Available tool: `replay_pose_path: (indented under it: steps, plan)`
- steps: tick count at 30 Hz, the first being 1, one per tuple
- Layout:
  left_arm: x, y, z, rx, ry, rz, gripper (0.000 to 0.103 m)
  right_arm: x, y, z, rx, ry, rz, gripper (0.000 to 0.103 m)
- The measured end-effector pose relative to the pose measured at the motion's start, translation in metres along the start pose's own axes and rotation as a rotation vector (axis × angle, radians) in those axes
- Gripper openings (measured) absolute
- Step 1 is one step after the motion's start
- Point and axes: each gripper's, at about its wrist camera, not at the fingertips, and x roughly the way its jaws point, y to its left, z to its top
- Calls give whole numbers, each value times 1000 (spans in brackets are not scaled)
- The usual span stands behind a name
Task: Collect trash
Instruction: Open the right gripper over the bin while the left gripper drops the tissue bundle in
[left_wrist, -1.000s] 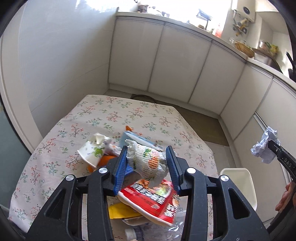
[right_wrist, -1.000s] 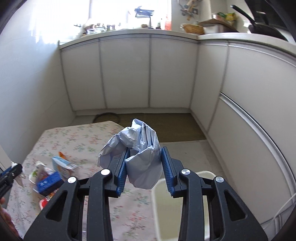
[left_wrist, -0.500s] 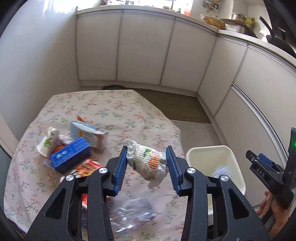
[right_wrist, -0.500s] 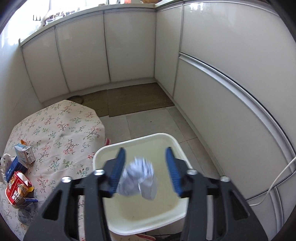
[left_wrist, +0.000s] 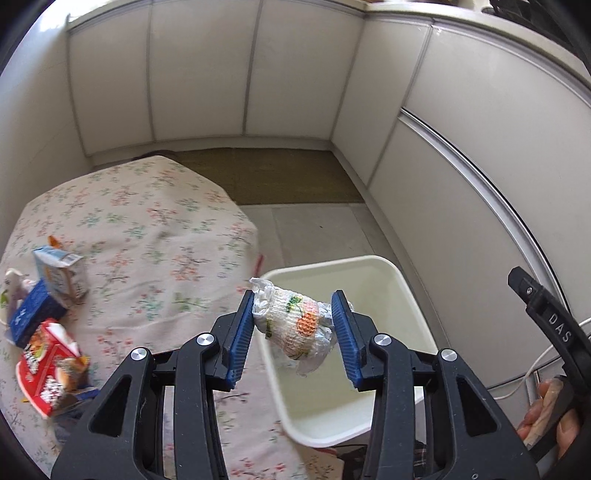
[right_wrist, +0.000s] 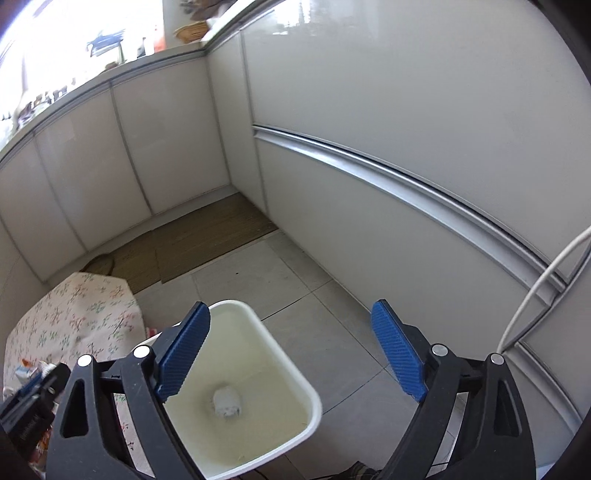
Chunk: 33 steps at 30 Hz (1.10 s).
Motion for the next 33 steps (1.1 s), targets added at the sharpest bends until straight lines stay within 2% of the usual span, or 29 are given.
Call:
replay_pose_path:
  steps: [2, 7, 9, 10, 14, 20, 28, 33]
  plan:
    - [9, -12, 0, 16, 17, -22, 41, 3, -6, 1, 23, 7, -17, 87]
    - [19, -28, 3, 37, 34, -42, 50, 11, -9, -1, 36, 27, -32, 87]
    - [18, -29, 4, 47, 28, -33, 64, 10, -7, -1, 26, 13, -43, 87]
    - [18, -29, 4, 51, 23, -26, 67, 10, -6, -1, 21, 4, -49, 90]
    - [14, -24, 3, 76, 3, 32, 78, 6, -1, -2, 12, -32, -70, 94]
    - [5, -7, 2, 86, -45, 138, 93, 6, 14, -5, -14, -29, -48, 95]
    - [-9, 38, 9, 64, -58, 227, 94, 2, 62, -13, -121, -7, 14, 96]
    - [-11, 101, 16, -28, 7, 320, 94, 0, 95, -18, -169, 14, 68, 96]
